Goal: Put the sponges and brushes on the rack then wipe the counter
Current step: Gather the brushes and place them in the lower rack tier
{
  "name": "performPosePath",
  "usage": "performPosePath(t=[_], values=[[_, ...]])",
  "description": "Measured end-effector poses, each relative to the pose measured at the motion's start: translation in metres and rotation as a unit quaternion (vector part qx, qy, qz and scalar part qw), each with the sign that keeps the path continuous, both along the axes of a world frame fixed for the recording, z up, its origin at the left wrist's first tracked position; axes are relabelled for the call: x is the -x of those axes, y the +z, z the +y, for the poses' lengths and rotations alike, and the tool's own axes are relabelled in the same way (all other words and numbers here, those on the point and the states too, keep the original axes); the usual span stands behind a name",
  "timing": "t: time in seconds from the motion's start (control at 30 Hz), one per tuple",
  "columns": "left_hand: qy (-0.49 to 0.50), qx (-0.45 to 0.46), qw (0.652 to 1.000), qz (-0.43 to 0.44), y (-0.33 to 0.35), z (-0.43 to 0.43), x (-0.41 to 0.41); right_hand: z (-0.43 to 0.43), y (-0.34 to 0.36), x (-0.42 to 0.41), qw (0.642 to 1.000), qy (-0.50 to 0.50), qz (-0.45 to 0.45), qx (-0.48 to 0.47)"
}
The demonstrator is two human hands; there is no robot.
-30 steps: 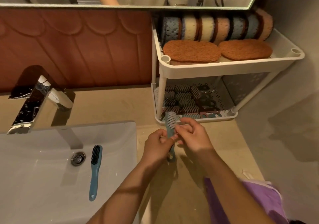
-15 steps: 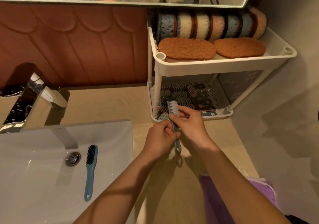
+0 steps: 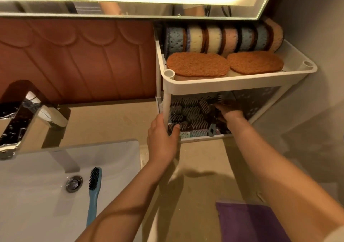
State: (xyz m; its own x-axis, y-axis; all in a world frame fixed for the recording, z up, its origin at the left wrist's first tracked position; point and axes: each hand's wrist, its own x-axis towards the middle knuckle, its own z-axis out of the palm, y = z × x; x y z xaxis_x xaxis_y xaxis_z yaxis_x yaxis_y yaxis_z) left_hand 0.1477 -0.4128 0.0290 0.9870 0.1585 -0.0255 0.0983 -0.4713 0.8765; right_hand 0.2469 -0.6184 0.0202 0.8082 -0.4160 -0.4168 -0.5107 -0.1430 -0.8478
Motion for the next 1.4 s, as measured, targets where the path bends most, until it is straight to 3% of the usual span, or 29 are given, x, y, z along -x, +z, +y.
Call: performPosePath(t=[0.17, 0.53, 0.67, 0.8, 0.93, 1.07, 1.2, 1.4], values=[[0.043, 0.004, 0.998, -0.047, 0.002, -0.001, -0.001, -0.008, -0.008, -0.018, 0.976, 0.076, 0.048, 0.198], [0.030, 0.071, 0.997, -0.023, 0.003, 0.004, -0.004, 0.008, -0.014, -0.014, 0.959, 0.107, 0.057, 0.257], [0.020, 0.115, 0.993, 0.019, 0.009, 0.011, 0.003, 0.016, -0.014, 0.011, 0.953, 0.110, -0.023, 0.282], [0.028, 0.114, 0.990, 0.074, 0.005, 0.032, 0.022, 0.039, -0.007, 0.050, 0.967, 0.083, -0.107, 0.214], [-0.005, 0.105, 0.986, 0.127, -0.001, 0.066, 0.048, 0.081, 0.006, 0.107, 0.970, 0.133, -0.149, 0.139], [-0.071, 0.101, 0.977, 0.172, -0.003, 0.111, 0.086, 0.124, 0.007, 0.157, 0.969, 0.191, -0.138, 0.069], [-0.070, 0.114, 0.967, 0.217, -0.012, 0.159, 0.120, 0.173, -0.012, 0.190, 0.967, 0.240, -0.080, 0.020], [-0.064, 0.071, 0.952, 0.291, -0.050, 0.235, 0.145, 0.260, -0.050, 0.207, 0.911, 0.396, -0.008, 0.119]])
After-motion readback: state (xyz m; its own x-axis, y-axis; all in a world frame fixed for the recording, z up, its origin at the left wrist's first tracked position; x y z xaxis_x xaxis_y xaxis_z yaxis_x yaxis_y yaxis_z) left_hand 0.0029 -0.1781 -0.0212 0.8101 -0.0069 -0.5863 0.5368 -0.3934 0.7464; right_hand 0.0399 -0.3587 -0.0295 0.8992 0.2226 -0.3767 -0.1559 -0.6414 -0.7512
